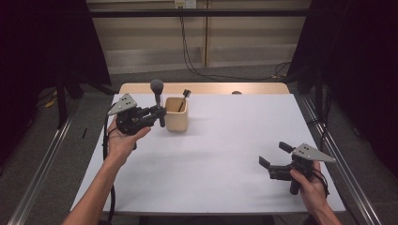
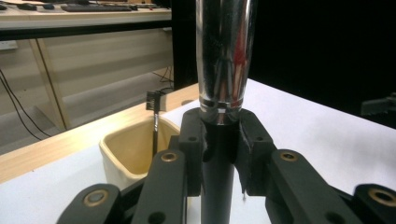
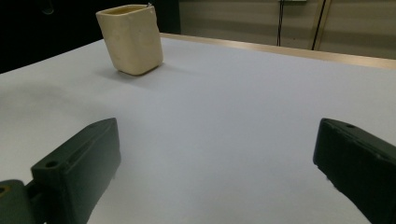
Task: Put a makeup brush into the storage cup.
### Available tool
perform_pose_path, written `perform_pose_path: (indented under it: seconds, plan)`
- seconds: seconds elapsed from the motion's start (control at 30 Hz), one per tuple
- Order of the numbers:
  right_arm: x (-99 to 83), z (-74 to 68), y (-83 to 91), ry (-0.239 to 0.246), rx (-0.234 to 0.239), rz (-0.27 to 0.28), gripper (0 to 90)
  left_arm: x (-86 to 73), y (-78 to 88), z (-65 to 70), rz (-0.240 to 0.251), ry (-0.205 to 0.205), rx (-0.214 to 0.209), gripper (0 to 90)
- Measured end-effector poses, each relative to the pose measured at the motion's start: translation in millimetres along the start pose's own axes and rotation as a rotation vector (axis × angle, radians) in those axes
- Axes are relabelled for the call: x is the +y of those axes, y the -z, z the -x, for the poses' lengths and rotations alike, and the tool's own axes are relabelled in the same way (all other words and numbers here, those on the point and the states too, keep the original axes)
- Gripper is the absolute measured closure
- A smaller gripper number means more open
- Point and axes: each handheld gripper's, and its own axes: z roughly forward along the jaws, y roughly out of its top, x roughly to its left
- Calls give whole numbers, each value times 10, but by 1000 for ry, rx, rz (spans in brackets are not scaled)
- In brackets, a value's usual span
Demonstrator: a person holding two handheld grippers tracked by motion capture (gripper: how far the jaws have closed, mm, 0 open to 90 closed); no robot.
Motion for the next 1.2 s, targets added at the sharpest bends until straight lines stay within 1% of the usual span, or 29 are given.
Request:
perform_pose_path:
  seconds: [0.13,0.2,0.23,0.27,0.37,0.43,0.47,0.6,0.63,0.7,0.73,0.8,0.9,1.0,1.07,1.1,1.13,1.17,1.2]
  plan:
    - [-29,-12,-2,5,7,-3,8,30,-42,-37,3,-2,14,747]
    - [-40,-24,-2,-3,17,-7,8,59,-57,-56,8,-4,18,747]
    - [-43,-25,-3,1,14,-7,8,74,-65,-63,11,3,22,748]
    - [-45,-25,-5,5,14,-8,8,87,-74,-76,15,1,25,747]
    - [-47,-28,-3,2,18,-11,8,112,-121,-113,9,0,46,747]
    - [-49,-25,-2,-3,18,-10,8,108,-172,-154,11,15,56,747]
    - [-50,-23,-3,-3,19,-12,8,105,-196,-172,1,13,62,747]
    - [-54,-22,0,-3,19,-14,8,121,-259,-224,4,25,77,747]
    - [-55,-20,-1,-2,19,-11,8,138,-267,-234,0,11,79,747]
    - [-55,-17,0,-6,20,-11,7,167,-283,-241,-3,7,84,747]
    - [-56,-18,2,-5,19,-11,8,177,-289,-251,3,10,87,747]
    - [-59,-20,3,-5,22,-11,8,201,-307,-274,4,1,90,747]
    - [-59,-23,5,0,24,-9,8,242,-336,-298,12,9,97,747]
    - [-60,-19,3,-4,26,-12,8,265,-375,-310,16,11,101,747]
    - [-62,-14,3,-4,26,-11,8,262,-409,-307,16,14,101,747]
    - [-62,-14,4,-3,27,-11,8,250,-431,-301,16,10,111,747]
    - [-63,-14,5,-4,28,-11,8,234,-454,-308,11,11,116,747]
    - [-65,-13,4,-6,27,-11,7,216,-485,-310,4,20,117,747]
    - [-67,-10,2,-8,25,-12,8,202,-513,-317,-5,16,121,747]
